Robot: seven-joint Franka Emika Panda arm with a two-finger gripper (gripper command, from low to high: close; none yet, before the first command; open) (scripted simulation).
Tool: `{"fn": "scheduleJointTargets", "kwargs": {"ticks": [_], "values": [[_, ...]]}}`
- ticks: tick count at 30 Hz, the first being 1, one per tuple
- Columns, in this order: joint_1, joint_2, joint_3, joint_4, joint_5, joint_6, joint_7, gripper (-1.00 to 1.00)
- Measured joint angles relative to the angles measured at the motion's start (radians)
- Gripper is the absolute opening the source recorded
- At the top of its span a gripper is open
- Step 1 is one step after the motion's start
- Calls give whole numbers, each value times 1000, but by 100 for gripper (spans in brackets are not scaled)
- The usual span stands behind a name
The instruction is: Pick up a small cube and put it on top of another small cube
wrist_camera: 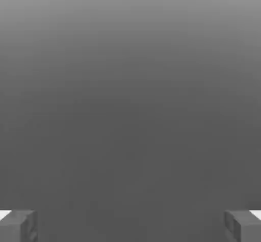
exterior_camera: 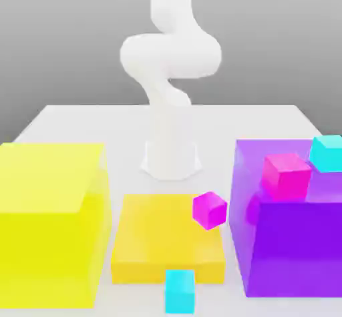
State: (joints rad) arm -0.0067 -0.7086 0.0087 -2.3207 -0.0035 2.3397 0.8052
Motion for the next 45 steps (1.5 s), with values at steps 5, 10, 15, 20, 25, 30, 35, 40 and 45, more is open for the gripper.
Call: {"fn": "scheduleJointTargets", "kwargs": {"ticks": [5, 10, 15, 20, 25, 30, 35, 40, 45], "values": [[-8, 187, 13, -43, -12, 82, 15, 0], [-14, 369, 24, -84, -23, 161, 28, 0], [-17, 550, 31, -125, -32, 240, 40, 0], [-12, 731, 32, -166, -34, 318, 47, 0], [-12, 912, 37, -201, -26, 403, 46, 0], [-3, 1093, 26, -176, -44, 541, 60, -100], [-4, 1093, 26, -176, -46, 541, 62, -100], [-10, 1017, 34, -191, -38, 480, 57, -100], [-25, 955, 38, -161, -100, 368, -70, -100]]}}
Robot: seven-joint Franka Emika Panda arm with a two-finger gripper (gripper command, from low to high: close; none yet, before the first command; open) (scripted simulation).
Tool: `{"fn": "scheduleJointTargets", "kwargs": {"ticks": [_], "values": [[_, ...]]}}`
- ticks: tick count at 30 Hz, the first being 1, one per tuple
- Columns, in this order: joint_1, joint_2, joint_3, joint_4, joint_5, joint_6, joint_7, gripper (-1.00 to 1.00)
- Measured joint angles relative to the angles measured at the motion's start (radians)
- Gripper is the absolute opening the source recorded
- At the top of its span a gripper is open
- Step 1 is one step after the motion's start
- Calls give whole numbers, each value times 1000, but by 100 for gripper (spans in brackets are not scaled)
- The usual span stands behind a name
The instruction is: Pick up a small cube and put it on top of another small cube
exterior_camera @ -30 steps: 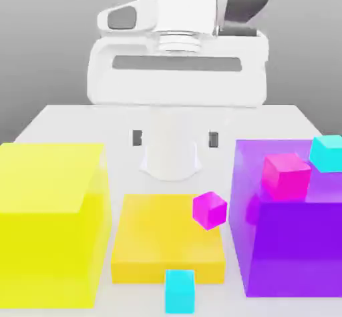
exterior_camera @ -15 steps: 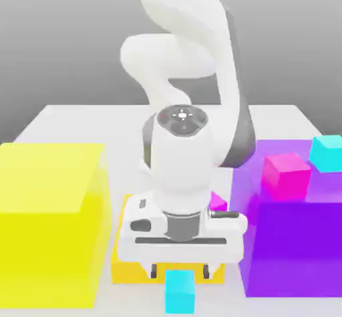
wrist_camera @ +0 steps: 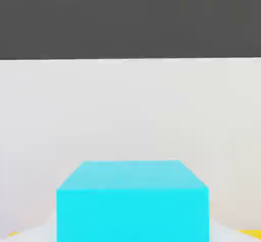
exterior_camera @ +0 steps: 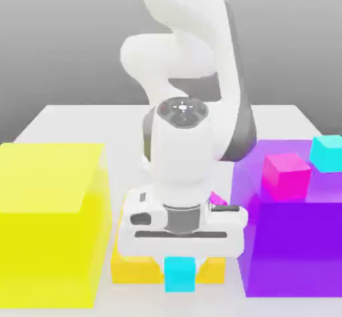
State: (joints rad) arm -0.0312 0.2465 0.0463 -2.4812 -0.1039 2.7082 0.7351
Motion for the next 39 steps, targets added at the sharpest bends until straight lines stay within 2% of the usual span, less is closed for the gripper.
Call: {"fn": "scheduleJointTargets", "kwargs": {"ticks": [6, 15, 19, 22, 25, 36, 39], "values": [[-13, 62, -8, 118, -180, -85, -294, -100], [77, 20, 90, 284, -393, -205, -684, -100], [149, -51, 158, 349, -459, -308, -828, -100], [202, -136, 205, 335, -402, -388, -790, -100], [246, -223, 228, 296, -299, -453, -708, -100], [390, -563, 248, 141, 189, -673, -482, -100], [403, -550, 261, 77, 213, -597, -480, -100]]}}
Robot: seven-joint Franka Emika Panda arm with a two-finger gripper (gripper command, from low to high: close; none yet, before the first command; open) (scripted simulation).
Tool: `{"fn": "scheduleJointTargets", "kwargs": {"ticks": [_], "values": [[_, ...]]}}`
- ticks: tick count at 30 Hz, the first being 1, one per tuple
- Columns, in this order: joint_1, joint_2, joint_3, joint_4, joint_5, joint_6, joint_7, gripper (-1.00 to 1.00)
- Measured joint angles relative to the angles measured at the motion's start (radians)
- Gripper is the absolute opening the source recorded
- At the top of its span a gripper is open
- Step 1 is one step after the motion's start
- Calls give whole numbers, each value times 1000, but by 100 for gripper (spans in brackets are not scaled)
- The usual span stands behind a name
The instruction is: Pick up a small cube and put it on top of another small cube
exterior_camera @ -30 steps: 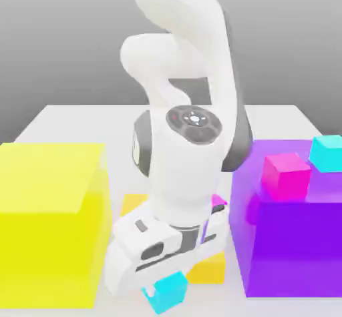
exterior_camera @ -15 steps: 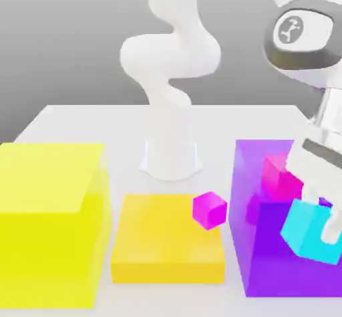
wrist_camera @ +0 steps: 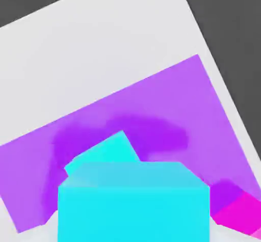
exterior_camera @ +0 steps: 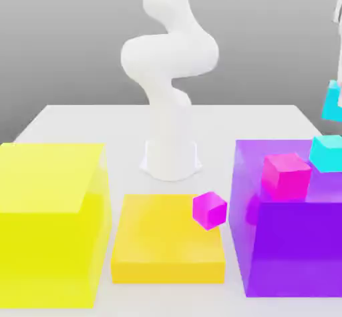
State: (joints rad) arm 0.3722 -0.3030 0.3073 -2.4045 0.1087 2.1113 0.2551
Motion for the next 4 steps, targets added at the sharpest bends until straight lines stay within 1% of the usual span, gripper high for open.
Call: {"fn": "scheduleJointTargets", "kwargs": {"ticks": [1, 2, 4], "values": [[0, 15, 5, -26, 0, 40, 2, -100], [0, 22, 8, -40, 1, 62, 2, 100], [0, 22, 8, -40, 1, 62, 2, 100]]}}
